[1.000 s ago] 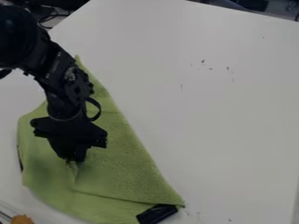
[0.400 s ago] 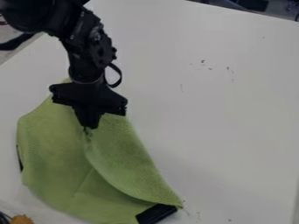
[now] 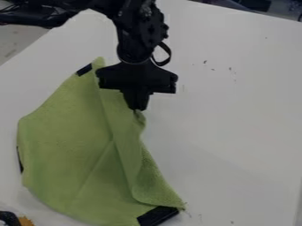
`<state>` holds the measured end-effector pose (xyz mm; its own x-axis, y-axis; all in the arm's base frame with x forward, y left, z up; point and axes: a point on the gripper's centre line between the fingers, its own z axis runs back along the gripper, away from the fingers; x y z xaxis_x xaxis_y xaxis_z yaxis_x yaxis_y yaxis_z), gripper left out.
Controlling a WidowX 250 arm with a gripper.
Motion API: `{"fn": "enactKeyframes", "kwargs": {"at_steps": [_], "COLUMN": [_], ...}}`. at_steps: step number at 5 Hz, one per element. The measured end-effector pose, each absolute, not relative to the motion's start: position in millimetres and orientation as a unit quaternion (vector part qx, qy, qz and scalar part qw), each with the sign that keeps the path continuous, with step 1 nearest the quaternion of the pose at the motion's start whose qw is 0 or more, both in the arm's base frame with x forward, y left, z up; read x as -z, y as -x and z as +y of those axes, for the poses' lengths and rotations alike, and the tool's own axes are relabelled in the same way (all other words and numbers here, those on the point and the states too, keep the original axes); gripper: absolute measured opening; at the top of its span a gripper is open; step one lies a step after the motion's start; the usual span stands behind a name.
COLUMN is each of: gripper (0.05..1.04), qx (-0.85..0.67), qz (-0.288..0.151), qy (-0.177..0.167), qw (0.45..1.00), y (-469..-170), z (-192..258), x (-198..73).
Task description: Unfold the cloth from bottom left to the top right
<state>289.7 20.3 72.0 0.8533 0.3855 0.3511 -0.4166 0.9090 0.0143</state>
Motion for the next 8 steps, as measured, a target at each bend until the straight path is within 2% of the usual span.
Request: {"fn": "enactKeyframes", "kwargs": {"at_steps": [1,2,3,4,5,6,8], "gripper": [0.072,0.072,0.072,0.072,0.099,0.272,0.856], "qx": [-0.187,-0.137,-0.095,-0.058,-0.047,-0.055,-0.058], "qz": [-0.176,-0.174,-0.189,-0.198,-0.2,-0.201,-0.186], "qy": [-0.013,0.007,0.026,0.037,0.04,0.045,0.037], "qw": [0.966,0.975,0.977,0.978,0.978,0.977,0.98], "y": [-312,-341,-370,-392,-398,-397,-388], "z": [-5,-29,-52,-70,-76,-77,-73], "x": [-51,-44,-39,-36,-34,-33,-26]}}
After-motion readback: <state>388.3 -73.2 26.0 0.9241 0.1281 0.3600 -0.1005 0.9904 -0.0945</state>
